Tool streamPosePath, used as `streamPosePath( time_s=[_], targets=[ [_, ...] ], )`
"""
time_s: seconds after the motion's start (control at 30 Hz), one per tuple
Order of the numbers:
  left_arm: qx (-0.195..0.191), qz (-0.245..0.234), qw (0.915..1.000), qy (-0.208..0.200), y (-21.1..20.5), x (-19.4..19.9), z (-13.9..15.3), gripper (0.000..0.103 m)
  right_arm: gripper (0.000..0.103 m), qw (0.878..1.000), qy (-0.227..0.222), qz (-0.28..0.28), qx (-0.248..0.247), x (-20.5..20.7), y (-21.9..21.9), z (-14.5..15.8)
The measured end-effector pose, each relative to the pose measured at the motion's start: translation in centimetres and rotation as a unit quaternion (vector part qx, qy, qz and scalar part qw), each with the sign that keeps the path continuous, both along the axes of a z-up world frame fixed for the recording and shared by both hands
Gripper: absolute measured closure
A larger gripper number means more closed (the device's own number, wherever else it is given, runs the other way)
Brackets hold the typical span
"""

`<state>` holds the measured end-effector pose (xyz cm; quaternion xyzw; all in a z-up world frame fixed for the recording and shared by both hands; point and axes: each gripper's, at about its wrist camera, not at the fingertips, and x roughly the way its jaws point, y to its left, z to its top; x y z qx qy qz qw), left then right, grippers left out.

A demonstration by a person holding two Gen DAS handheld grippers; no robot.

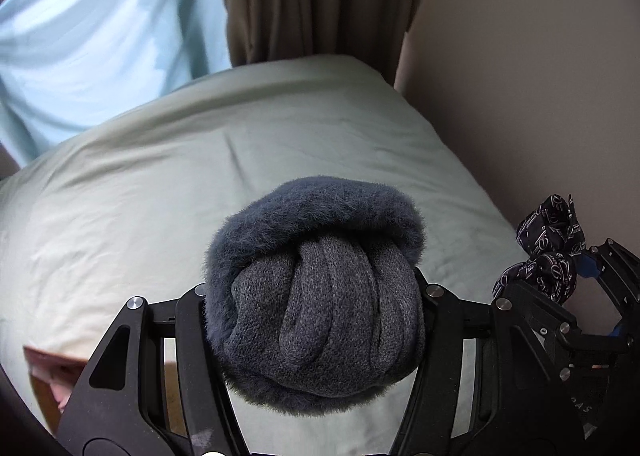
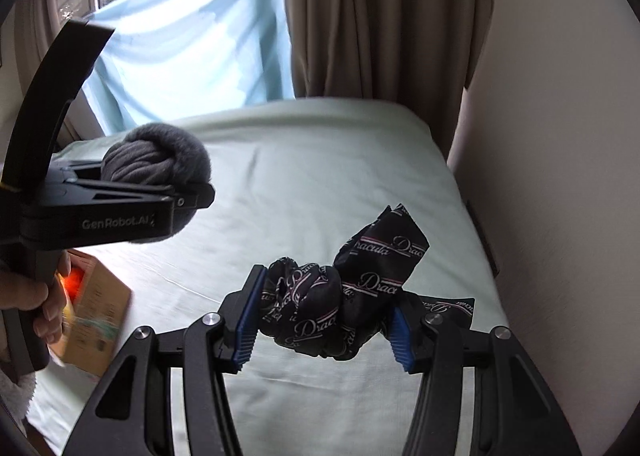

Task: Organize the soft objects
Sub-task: 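Lift and carry the grey ball and black scrunchie over the box with both tools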

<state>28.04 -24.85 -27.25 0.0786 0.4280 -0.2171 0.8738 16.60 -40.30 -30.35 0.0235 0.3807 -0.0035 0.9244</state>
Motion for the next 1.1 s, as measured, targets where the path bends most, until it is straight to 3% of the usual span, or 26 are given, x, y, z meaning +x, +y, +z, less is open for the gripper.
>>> streamPosePath(
  time_s=[0.27, 0.5, 0.7, 0.87, 1.1],
  targets=[
    [-0.026, 0.054, 0.9982, -0.007, 9.3, -3.1, 6.9, 0.049, 0.053, 0.999, -0.032, 0.025, -0.002, -2.4, 5.9, 8.6],
    [-0.022, 0.094, 0.9952, -0.013, 19.1, -5.4, 10.0, 0.049, 0.053, 0.997, -0.046, 0.057, 0.012, -3.4, 14.1, 12.8],
    [-0.016, 0.129, 0.9915, -0.005, 27.3, -6.6, 9.9, 0.049, 0.053, 0.995, -0.046, 0.088, 0.029, -3.1, 21.8, 13.9],
    [-0.01, 0.153, 0.9881, 0.012, 33.1, -7.0, 8.7, 0.049, 0.053, 0.993, -0.031, 0.108, 0.039, -2.2, 27.5, 13.0],
    [-0.007, 0.17, 0.9839, 0.053, 39.6, -6.4, 5.1, 0.049, 0.053, 0.993, 0.004, 0.099, 0.062, -0.6, 33.5, 11.2]
  ],
)
